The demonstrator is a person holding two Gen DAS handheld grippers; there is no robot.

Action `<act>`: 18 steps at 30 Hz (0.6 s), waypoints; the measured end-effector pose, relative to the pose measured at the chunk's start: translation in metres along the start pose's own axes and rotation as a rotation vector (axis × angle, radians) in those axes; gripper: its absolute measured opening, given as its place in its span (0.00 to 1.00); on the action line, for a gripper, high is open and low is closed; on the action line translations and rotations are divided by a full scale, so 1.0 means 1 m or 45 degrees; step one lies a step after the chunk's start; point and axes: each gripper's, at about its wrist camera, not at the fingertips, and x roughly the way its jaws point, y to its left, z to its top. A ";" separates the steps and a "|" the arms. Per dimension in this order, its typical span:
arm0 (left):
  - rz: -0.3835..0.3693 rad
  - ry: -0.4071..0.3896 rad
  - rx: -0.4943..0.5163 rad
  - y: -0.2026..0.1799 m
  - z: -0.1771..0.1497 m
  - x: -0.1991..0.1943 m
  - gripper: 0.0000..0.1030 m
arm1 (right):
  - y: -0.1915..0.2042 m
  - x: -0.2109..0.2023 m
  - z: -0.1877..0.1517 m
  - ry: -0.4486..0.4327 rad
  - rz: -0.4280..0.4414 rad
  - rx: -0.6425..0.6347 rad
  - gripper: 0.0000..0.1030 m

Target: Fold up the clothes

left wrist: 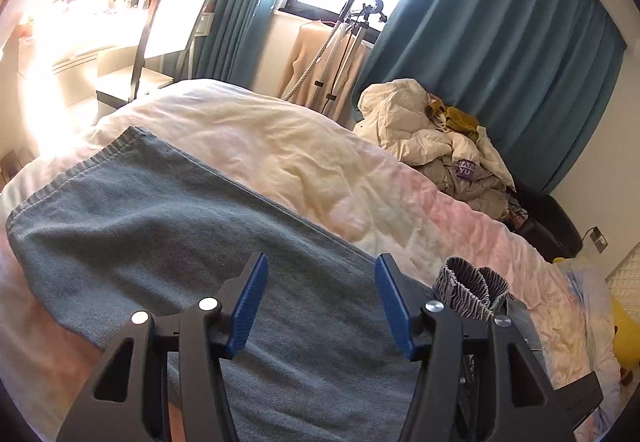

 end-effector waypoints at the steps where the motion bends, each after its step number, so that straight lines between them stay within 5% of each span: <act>1: -0.017 -0.002 -0.003 -0.001 0.000 0.000 0.55 | -0.001 0.000 0.000 0.003 0.011 0.002 0.29; 7: -0.113 -0.008 -0.013 -0.002 0.000 -0.003 0.55 | 0.002 0.000 -0.004 0.072 0.146 -0.037 0.41; 10: -0.190 0.008 -0.027 -0.004 -0.002 -0.003 0.56 | 0.001 -0.011 -0.004 0.094 0.337 -0.062 0.59; 13: -0.265 0.037 -0.020 -0.010 -0.006 -0.003 0.57 | -0.003 -0.025 -0.005 0.142 0.479 -0.124 0.60; 18: -0.326 0.154 0.002 -0.024 -0.022 0.013 0.58 | -0.055 -0.045 -0.002 0.177 0.531 -0.075 0.60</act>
